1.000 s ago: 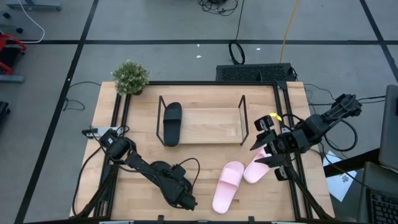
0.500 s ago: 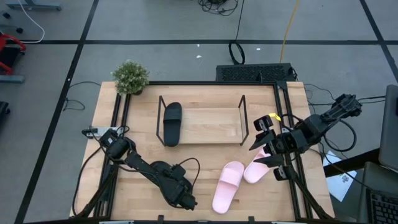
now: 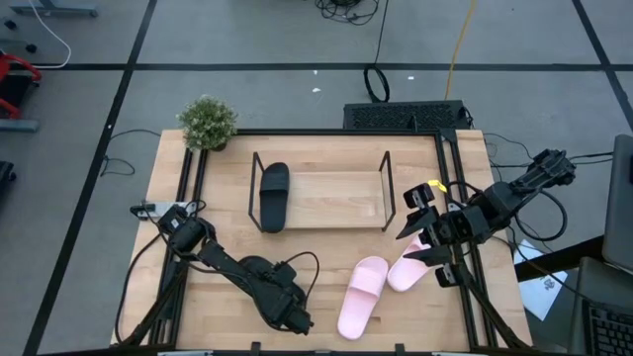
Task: Pick and place slides into the shelf
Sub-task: Put the black slipper on the shelf
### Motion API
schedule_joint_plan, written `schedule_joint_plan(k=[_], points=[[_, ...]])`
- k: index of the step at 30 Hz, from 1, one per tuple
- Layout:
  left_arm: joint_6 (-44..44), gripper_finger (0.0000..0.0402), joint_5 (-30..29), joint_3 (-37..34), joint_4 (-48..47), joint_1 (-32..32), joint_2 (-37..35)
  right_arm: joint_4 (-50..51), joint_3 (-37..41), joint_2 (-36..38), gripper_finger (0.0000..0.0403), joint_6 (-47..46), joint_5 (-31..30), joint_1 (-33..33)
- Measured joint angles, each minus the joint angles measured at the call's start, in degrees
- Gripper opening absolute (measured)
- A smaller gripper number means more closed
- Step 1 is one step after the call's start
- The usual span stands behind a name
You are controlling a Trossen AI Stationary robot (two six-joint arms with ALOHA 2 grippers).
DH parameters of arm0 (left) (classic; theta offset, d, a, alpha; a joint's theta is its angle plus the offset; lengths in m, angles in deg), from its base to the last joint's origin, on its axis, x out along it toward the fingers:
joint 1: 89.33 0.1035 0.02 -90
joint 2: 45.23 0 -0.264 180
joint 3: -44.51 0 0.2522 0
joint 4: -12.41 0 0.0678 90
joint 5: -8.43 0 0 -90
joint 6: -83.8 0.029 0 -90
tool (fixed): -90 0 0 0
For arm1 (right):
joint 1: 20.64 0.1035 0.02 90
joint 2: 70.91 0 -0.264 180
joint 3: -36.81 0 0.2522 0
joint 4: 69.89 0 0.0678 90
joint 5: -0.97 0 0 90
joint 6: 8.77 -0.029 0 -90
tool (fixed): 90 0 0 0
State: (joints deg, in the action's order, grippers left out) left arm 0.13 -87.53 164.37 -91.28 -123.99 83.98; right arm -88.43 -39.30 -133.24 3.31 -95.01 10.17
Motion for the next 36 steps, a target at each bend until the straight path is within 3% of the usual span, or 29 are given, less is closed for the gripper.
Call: schedule_joint_plan(k=[19, 29, 36], points=[[-3.01, 0.0, -0.14, -0.15, -0.04, -2.5, -3.85, 0.02, 0.0, 0.02, 0.0128, 0.71, 0.0, 0.0], [-5.38, 0.0, -2.97, -0.03, -0.04, -4.7, -7.8, 0.01, 0.02, 0.02, 0.0128, 1.05, 0.0, 0.0], [-3.69, 0.0, -7.44, 4.24, -0.06, -5.27, -7.96, -0.02, 0.02, 0.02, 0.0128, 1.07, -0.22, -0.04]])
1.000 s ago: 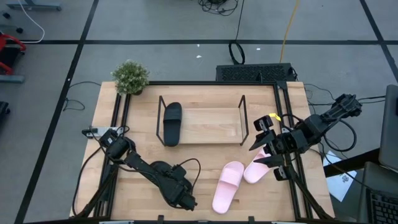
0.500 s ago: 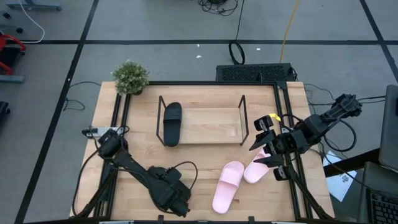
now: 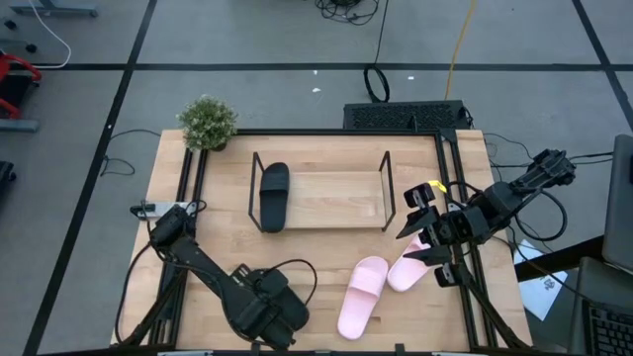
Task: Pick and place slides into the shelf
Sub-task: Put the black slipper on the shelf
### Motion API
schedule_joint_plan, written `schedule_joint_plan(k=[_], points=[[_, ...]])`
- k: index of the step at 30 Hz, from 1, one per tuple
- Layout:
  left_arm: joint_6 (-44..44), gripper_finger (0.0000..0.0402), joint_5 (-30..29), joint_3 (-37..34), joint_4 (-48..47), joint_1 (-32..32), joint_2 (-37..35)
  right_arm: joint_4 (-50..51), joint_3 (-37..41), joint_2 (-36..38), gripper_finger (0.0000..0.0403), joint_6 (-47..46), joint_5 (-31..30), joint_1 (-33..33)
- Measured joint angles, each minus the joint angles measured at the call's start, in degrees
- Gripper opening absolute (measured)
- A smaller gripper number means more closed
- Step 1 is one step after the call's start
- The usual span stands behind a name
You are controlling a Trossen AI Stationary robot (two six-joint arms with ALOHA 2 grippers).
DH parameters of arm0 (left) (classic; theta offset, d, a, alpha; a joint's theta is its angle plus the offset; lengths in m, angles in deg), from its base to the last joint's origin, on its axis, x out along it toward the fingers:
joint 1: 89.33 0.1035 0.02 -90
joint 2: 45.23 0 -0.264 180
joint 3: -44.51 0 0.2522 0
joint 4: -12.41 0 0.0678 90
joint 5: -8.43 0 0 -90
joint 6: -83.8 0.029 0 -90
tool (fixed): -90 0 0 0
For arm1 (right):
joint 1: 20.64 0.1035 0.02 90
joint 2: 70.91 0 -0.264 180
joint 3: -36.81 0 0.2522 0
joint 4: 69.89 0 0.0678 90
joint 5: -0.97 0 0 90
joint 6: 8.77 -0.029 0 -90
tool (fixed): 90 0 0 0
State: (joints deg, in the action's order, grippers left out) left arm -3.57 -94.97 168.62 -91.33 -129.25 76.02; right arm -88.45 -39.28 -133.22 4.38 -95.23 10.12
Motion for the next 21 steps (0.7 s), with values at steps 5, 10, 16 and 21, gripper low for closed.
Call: schedule_joint_plan(k=[5, 10, 16, 21], points=[[2.27, 0.0, -3.18, 3.93, 0.03, 0.29, -0.04, -0.24, 0.0, 0.0, 0.0128, -0.09, 0.0, -0.54], [6.41, 0.0, -7.4, 8.65, 0.06, 0.74, -0.04, -0.62, 0.0, 0.0, 0.0128, -0.39, -0.02, -1.29], [15.91, 0.0, -12.31, 14.09, 3.24, 3.35, -0.1, -2.88, 0.0, 0.0, 0.0128, -0.19, -0.02, -1.95], [26.87, 0.0, -15.62, 17.08, 6.44, 7.21, -0.15, -6.52, 0.0, 0.0, 0.0128, 2.69, -0.02, -1.97]])
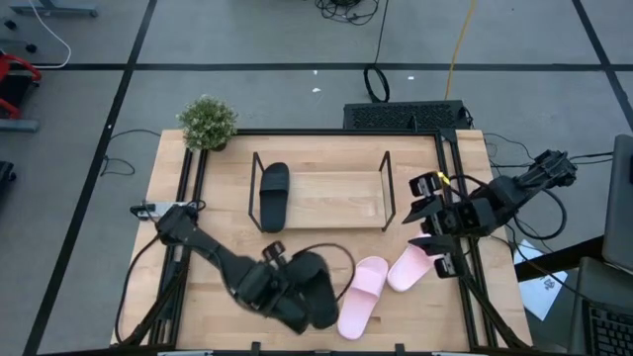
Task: Pick and place slides into the shelf
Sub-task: Put the black slipper on the shelf
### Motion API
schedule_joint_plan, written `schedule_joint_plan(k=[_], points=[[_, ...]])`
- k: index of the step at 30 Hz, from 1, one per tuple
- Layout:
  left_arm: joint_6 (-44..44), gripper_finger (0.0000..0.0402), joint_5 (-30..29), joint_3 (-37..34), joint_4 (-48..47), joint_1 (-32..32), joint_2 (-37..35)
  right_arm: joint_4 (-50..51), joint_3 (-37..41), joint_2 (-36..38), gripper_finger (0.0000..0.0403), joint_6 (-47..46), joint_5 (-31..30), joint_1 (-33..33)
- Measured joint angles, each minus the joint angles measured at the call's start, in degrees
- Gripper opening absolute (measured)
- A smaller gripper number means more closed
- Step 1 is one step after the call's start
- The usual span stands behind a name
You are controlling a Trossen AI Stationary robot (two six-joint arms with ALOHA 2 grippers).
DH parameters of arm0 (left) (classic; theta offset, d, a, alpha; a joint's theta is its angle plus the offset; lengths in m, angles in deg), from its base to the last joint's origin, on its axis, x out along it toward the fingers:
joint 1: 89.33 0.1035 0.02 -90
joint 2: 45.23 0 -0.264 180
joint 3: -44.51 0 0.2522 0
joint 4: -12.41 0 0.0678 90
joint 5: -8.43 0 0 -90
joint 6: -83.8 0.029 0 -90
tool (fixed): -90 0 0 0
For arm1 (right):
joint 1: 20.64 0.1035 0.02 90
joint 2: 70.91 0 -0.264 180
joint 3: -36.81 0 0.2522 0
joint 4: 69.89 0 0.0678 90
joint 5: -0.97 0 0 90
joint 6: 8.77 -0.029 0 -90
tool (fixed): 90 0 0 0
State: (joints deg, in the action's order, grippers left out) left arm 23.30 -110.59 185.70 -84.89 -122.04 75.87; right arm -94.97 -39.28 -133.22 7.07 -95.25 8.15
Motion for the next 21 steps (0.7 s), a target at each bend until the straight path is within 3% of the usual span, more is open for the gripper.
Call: schedule_joint_plan(k=[5, 9, 16, 21], points=[[11.81, 0.0, -1.1, 2.19, 0.71, 4.93, 0.02, -3.15, 0.01, 0.42, 0.0128, 4.02, -0.33, 0.0], [23.08, 0.0, -1.34, 3.02, 0.01, 9.31, 0.02, -3.85, 0.02, 1.47, 0.0128, 8.02, -4.78, 0.02], [41.28, 0.0, -6.8, 3.2, -3.05, 15.27, 0.04, -3.8, 0.02, 3.66, 0.0128, 16.65, -13.32, 0.0], [53.02, 0.0, -11.14, 3.2, -3.35, 18.05, 0.04, -3.75, 0.02, 4.96, 0.0128, 22.45, -15.19, 0.0]])
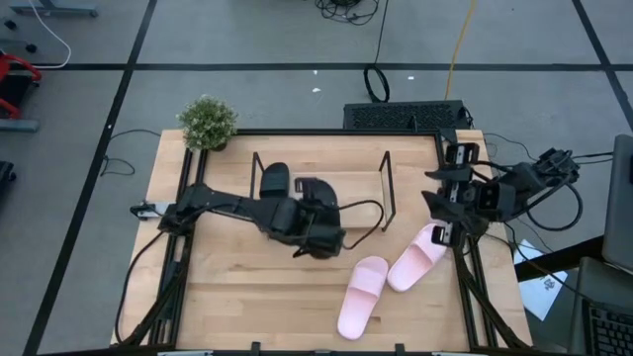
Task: Pick and place slides into the shelf
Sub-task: Put the black slipper on the shelf
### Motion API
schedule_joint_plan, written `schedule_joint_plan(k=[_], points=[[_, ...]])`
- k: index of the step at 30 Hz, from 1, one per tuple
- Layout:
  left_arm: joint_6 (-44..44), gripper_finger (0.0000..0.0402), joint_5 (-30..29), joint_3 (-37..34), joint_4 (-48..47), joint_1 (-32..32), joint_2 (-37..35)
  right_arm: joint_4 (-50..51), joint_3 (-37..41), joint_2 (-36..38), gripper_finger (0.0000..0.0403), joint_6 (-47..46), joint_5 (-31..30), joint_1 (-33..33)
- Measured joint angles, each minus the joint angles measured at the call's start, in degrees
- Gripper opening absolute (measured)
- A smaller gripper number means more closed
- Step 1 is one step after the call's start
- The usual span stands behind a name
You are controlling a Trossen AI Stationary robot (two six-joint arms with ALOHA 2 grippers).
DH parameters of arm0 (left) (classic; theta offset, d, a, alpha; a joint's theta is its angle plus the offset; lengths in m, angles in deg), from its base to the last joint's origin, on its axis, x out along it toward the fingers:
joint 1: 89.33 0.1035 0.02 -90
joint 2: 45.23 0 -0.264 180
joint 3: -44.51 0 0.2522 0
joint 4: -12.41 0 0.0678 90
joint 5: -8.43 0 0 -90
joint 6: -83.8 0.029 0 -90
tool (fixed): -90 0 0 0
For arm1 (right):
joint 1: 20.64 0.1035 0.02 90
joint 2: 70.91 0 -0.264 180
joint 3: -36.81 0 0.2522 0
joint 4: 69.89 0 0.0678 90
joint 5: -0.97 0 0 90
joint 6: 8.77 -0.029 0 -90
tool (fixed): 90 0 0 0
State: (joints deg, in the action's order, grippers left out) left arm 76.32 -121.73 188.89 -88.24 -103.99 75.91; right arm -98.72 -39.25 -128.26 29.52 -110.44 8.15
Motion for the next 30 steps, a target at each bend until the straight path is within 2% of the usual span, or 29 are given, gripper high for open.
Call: schedule_joint_plan(k=[5, 11, 20, 30], points=[[7.6, 0.0, -3.37, 0.0, 0.16, 2.76, 0.0, -0.02, 0.0, 0.22, 0.0128, 2.84, -0.15, 0.0], [12.08, 0.0, -6.39, 0.0, 0.44, 6.16, 0.0, -0.07, 0.0, 0.24, 0.0128, 6.17, -6.13, 0.0], [13.21, 0.0, -6.5, -0.02, 2.0, 9.61, 0.0, -1.0, 0.0, 0.29, 0.0128, 10.62, -7.39, 0.0], [12.35, 0.0, -7.52, -0.04, 1.6, 10.27, 0.0, -0.93, 0.0, 0.24, 0.0128, 10.47, -7.4, 0.0]])
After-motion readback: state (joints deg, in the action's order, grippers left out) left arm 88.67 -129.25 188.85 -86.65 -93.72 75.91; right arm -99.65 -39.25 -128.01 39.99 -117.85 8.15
